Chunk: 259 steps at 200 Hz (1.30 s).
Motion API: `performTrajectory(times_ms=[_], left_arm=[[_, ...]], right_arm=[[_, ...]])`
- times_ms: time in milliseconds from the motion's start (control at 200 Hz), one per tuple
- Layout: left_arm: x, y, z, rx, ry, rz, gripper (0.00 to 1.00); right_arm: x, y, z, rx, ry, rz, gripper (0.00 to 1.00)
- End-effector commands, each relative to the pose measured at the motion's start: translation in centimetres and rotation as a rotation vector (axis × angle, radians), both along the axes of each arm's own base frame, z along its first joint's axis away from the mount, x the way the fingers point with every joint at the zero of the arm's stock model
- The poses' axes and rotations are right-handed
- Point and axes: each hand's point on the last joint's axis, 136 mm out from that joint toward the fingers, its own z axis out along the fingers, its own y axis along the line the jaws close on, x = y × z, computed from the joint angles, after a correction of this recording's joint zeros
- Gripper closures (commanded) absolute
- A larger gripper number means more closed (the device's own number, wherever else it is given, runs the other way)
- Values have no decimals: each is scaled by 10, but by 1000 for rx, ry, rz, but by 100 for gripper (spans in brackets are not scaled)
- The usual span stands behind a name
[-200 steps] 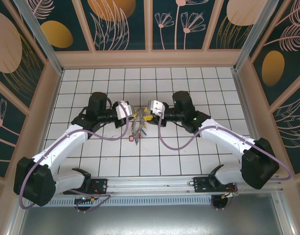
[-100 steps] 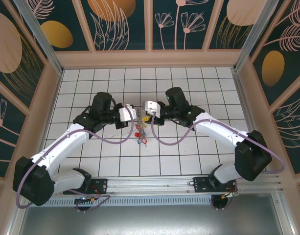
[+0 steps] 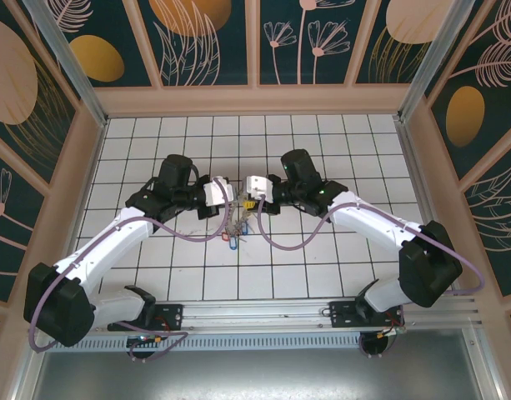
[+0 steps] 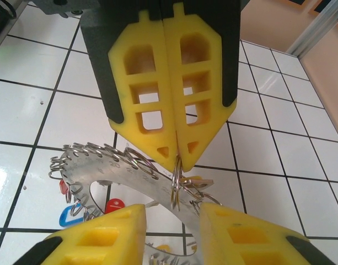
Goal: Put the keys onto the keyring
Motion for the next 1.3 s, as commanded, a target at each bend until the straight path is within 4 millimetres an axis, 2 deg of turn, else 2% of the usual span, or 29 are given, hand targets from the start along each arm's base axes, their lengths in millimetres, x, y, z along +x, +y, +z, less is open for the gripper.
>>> performTrajectory(times_ms=[0,180,270,360,490,686,721,746,906,1151,1206,1246,1291], left_arm=[[-2,-10,20,-42,-35,-51,100],[-1,-11,19,-37,-25,-55,100],[0,-12,19,-37,-19,-46,100],[-1,-13,23,-54,-17,-48,100],[-2,-14,33,-96,-32,-47,100],[-5,-12,34,-98,-29,-51,100],[-6,-11,34,-96,-30,-53,100],[-6,-11,34,-94,-32,-57,100],[-6,-11,31,-79,-37,-68,100],[-6,-11,30,-71,-40,-67,100],[-6,-10,29,-68,-39,-65,100],[-6,-10,29,-66,-38,-64,100],[-6,-10,28,-65,-35,-64,100]], right_arm=[[-4,6,20,35,-45,38,72],[-8,12,19,32,-38,53,75],[-9,13,18,29,-32,51,85],[-6,13,14,19,-27,34,100],[-6,12,14,38,-20,17,100],[-6,10,10,59,32,-19,100],[-5,10,8,51,50,-24,87],[-5,9,6,47,61,-27,83],[-8,11,1,26,106,-11,80],[-1,10,-2,-4,100,-38,84],[-1,10,-2,-4,99,-37,91],[-1,10,-1,-1,102,-33,100],[-2,10,1,5,102,-30,100]])
